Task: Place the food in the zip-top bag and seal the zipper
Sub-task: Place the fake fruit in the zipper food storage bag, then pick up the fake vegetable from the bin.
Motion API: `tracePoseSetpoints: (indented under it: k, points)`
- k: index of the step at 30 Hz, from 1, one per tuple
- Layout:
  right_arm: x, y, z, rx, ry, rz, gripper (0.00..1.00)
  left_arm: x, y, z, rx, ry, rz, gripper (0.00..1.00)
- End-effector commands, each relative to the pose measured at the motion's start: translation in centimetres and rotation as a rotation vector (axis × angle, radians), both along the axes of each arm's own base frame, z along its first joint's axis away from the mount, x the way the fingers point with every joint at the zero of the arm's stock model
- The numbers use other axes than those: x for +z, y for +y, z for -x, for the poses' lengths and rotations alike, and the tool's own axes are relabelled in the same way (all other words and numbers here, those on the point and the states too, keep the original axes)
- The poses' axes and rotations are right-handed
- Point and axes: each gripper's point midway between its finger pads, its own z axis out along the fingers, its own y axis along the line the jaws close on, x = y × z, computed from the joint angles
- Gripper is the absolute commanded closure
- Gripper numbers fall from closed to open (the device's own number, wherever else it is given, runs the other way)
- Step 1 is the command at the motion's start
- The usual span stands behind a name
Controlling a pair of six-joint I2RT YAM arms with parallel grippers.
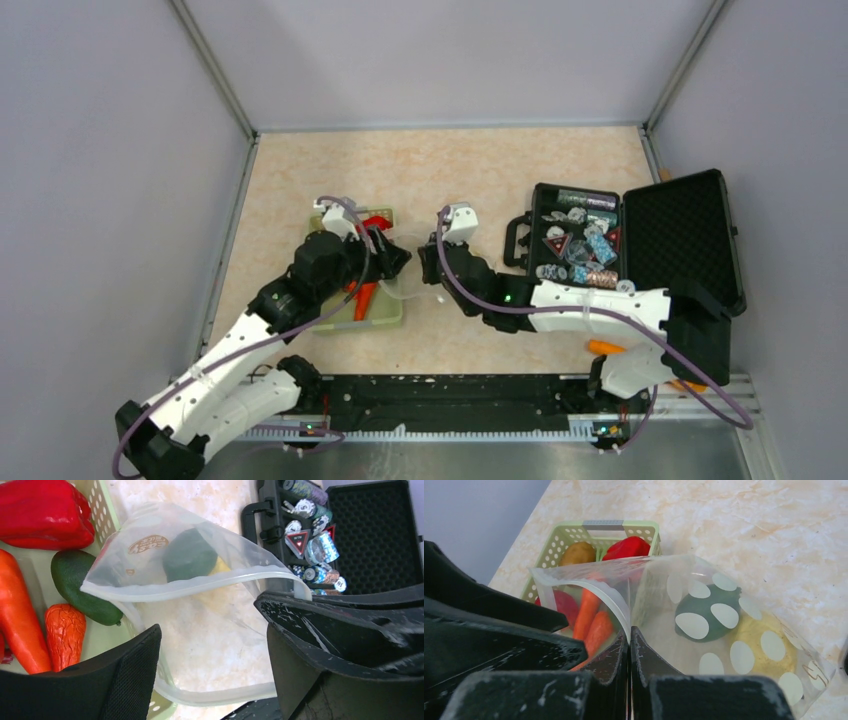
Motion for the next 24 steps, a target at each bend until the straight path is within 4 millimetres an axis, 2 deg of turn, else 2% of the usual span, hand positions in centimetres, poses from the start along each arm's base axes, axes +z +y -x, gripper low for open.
tracePoseSetpoints:
  k: [1, 6, 10, 15, 17, 20, 24]
  points:
    - [1.8, -1.4, -0.4, -0.049, -0.015, -0.056, 1.0, 4.2, 0.4, 0.5, -0.009, -0.11, 0.045, 0.22]
    - [1.3, -3.6, -1.3, -0.186, 0.006, -0.03, 1.0, 5.0, 1.8, 1.0, 0.04, -0.132, 0.057, 0.21]
    - [2.4, -5.0, -1.5, -0.211, -0.053, -0.049, 1.0, 5.2, 4.0, 0.7, 0.154, -0.162, 0.056, 0.16]
    - [3.6, -7.9, -1.6, -0.297, -0.105, -0.094, 1.0, 2.6, 8.3, 0.1, 0.394, -0.077, -0.031, 0.14]
    - [4.0, -8.9, -1.6, -0.323, -0.12, -0.104, 1.0, 1.8, 9.4, 0.0, 0.449, -0.061, -0.064, 0.11]
    - [4.2, -10.0, -1.4, -0.354, -0.121, -0.111, 1.0, 0.6, 9.9, -0.1, 0.479, -0.024, -0.108, 0.09]
    - [4.5, -10.2, -1.5, -0.354, -0.133, -0.115, 1.0, -1.5, 9.4, -0.3, 0.47, 0.06, -0.178, 0.08]
